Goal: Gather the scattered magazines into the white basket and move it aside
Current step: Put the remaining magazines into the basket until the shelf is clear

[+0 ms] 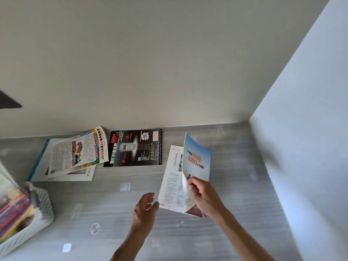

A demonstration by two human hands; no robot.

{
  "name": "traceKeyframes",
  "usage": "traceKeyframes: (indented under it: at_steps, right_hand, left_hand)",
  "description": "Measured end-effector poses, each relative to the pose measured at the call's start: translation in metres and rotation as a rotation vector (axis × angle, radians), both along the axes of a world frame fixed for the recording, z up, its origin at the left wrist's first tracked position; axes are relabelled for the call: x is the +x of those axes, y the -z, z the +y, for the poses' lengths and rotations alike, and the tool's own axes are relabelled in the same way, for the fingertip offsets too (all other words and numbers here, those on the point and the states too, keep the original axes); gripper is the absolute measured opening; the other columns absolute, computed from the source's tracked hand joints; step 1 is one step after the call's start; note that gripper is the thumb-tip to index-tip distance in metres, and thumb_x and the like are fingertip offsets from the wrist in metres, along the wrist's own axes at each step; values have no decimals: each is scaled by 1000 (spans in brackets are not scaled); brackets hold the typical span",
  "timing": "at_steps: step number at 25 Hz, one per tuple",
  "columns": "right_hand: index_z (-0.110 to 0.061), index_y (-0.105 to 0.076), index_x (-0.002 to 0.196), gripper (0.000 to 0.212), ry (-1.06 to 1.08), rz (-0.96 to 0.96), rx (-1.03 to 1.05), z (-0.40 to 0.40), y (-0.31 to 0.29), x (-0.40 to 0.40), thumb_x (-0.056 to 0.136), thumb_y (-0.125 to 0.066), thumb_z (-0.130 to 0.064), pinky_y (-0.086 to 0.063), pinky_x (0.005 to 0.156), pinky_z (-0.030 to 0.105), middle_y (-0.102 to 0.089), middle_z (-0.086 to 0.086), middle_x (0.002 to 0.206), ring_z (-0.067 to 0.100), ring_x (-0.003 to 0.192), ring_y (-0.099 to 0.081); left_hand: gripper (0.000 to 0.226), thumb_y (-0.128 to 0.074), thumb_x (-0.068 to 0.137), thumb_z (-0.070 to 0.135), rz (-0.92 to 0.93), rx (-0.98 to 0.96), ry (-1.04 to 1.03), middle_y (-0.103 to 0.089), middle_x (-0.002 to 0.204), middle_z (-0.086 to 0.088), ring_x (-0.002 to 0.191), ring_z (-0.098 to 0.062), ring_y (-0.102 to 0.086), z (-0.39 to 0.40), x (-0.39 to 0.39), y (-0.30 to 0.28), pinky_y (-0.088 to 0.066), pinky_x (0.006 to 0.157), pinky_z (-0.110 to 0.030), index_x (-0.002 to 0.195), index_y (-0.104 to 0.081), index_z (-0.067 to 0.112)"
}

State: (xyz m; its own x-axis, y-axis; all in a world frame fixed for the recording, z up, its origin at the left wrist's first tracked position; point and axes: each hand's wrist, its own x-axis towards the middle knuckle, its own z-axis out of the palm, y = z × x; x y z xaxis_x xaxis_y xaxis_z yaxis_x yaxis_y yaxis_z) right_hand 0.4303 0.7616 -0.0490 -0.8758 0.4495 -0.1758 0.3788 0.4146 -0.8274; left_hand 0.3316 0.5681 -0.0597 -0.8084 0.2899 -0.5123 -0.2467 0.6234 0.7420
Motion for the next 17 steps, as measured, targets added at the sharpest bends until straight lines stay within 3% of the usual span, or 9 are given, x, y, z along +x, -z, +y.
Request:
traceKeyframes:
  at_steps: [3, 5, 6, 9, 11, 13, 15, 17]
  right_hand:
    - [-12, -70, 88, 14, 114, 297, -805, -21, -24, 9, 89, -56, -8, -48, 68, 18, -70, -5, 79, 7, 76, -62]
    - [-7, -73, 91, 17, 253, 318, -1093, -22, -32, 25, 88, -56, -5, -52, 66, 24, -71, 7, 82, 20, 77, -62]
    - [-7, -73, 88, 21, 335, 303, -1120, -24, -33, 32, 89, -53, -3, -51, 63, 25, -70, 9, 79, 24, 75, -59]
    - [-8, -73, 89, 18, 327, 255, -800, -35, -36, 33, 92, -55, -3, -49, 69, 26, -72, 7, 82, 23, 80, -60]
    - [-14, -72, 98, 18, 111, 219, -648, -48, -47, 12, 91, -60, -24, -50, 77, 24, -75, 1, 92, 14, 88, -65]
    - [-27, -69, 107, 25, -10, 16, -527, -62, -43, -4, 91, -59, -43, -49, 84, 19, -74, -10, 104, 7, 101, -66]
    - [-25, -63, 115, 29, 239, -216, -334, -74, -16, 1, 88, -65, -36, -49, 87, 27, -67, -10, 114, 12, 107, -62]
    - [-12, -57, 116, 37, 581, -349, -298, -82, 12, 16, 81, -68, -15, -52, 87, 39, -67, 5, 114, 23, 100, -64]
  left_hand:
    - [28, -63, 90, 33, -306, 87, -277, -65, 114, -9, 102, -27, -61, -7, -10, -9, -50, 82, -38, 115, -58, 19]
    - [46, -71, 80, 43, -541, 192, -333, -66, 112, -10, 101, -30, -64, -26, -12, -15, -54, 74, -39, 117, -55, 20]
    - [52, -73, 75, 44, -619, 216, -294, -67, 111, -11, 99, -29, -66, -35, -11, -17, -54, 71, -37, 117, -56, 19]
    - [41, -60, 87, 43, -613, 214, -226, -69, 111, -9, 92, -23, -66, -39, 0, -22, -49, 70, -31, 115, -65, 13]
    - [35, -51, 96, 31, -482, 191, -285, -68, 109, -13, 84, -19, -64, -38, 1, -26, -49, 61, -25, 114, -65, 5]
    - [23, -51, 96, 24, -370, 214, -397, -71, 104, -16, 91, -27, -66, -50, 0, -23, -48, 71, -28, 103, -68, 9]
    - [14, -56, 93, 16, -210, 206, -448, -71, 96, -12, 99, -33, -66, -75, 4, -18, -46, 78, -34, 92, -69, 19]
    - [17, -61, 90, 13, 39, 135, -213, -71, 98, 0, 100, -23, -66, -93, 6, -19, -47, 77, -29, 94, -68, 28]
